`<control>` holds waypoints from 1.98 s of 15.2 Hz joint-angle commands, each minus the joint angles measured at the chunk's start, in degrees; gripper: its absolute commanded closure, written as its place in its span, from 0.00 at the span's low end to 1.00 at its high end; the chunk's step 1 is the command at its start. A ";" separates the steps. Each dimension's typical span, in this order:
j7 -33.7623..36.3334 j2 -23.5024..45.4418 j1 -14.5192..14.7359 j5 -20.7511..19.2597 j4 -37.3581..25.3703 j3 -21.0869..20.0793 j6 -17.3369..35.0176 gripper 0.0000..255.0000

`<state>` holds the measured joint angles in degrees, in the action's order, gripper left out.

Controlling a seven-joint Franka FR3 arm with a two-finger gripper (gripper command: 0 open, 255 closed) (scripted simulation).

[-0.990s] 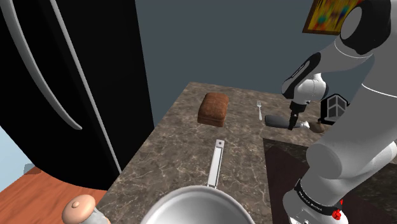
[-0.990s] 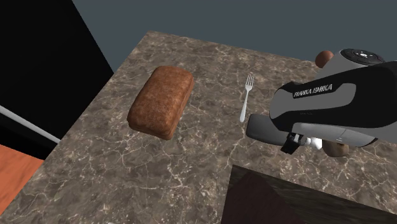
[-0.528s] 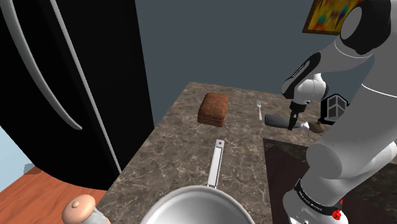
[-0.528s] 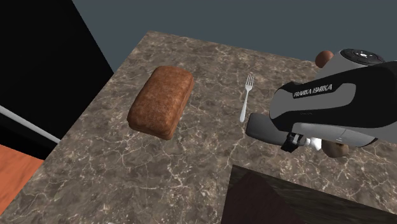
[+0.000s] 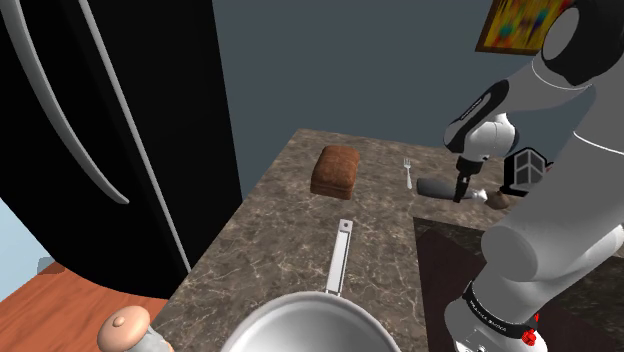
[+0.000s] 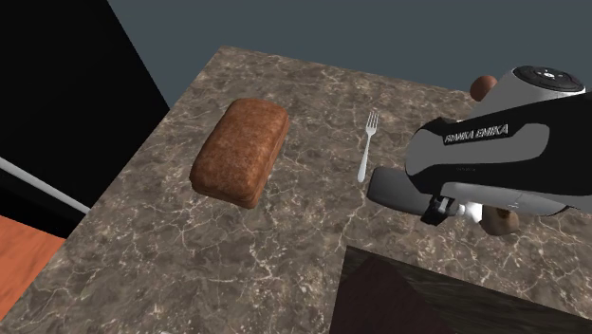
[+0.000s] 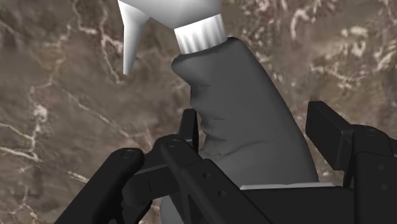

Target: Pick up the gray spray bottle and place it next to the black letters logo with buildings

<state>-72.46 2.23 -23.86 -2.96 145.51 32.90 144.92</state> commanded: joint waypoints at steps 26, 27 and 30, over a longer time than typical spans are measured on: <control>6.76 -17.91 -1.14 -9.53 -7.73 -2.50 -23.95 1.00; 6.83 -18.33 -1.16 -9.60 -8.19 -2.65 -24.80 1.00; 6.99 -19.47 -1.21 -9.76 -9.63 -3.11 -27.33 1.00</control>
<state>-65.52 -16.94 -25.08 -12.70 136.35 29.94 118.37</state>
